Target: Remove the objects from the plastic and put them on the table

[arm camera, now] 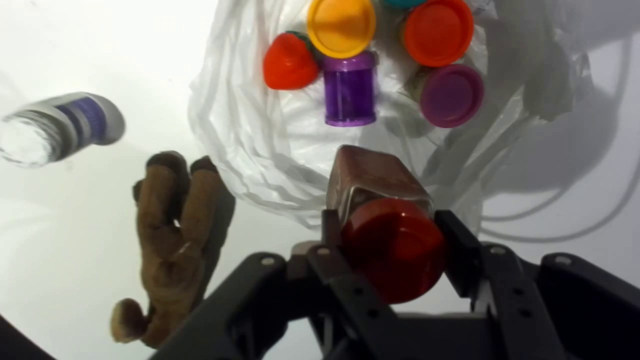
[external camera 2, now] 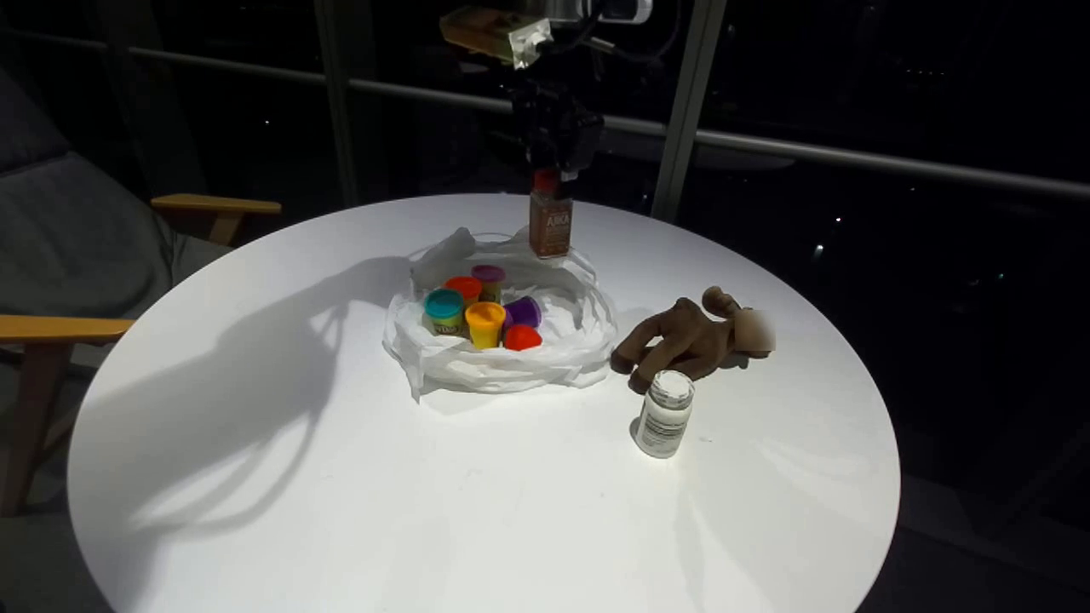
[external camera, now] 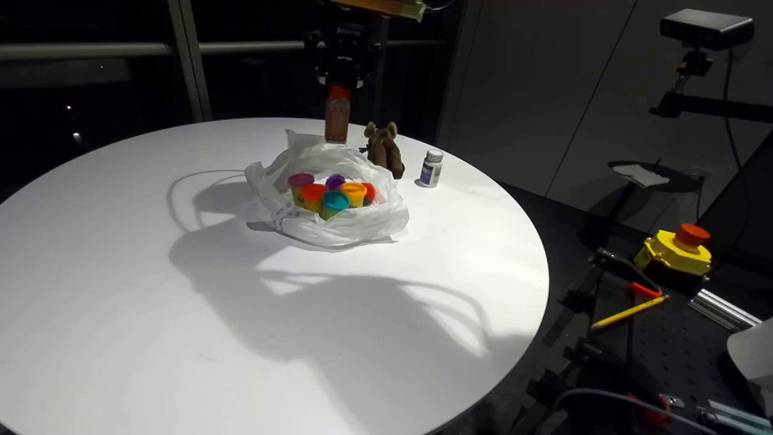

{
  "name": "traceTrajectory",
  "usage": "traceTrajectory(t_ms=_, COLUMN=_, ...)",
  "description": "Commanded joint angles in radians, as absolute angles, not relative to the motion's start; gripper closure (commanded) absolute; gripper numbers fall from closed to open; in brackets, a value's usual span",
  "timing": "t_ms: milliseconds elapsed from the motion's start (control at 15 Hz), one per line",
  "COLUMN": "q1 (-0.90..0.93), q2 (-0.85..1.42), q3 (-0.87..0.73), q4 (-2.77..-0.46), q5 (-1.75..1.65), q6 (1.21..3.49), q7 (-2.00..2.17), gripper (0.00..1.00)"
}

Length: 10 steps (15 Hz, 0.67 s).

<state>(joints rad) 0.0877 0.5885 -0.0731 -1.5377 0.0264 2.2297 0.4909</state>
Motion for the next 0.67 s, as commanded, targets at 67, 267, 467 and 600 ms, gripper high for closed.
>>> traceTrajectory(t_ms=67, q1=0.055, q2=0.387, q3=-0.108, q4=-1.809, q5=0.046, q6=2.294, q7=0.505, gripper=0.75)
traceTrajectory(t_ms=267, q1=0.014, q2=0.357, q3=-0.108, q4=-1.879, q5=0.054, q6=2.287, q7=0.457, gripper=0.75)
traceTrajectory(t_ms=467, q1=-0.018, q2=0.388, q3=-0.104, q4=-1.891, q5=0.057, q6=2.272, q7=0.412, gripper=0.75)
traceTrajectory(t_ms=600, q1=-0.031, q2=0.426, q3=-0.111, q4=-1.878, q5=0.051, q6=2.241, q7=0.404, gripper=0.75)
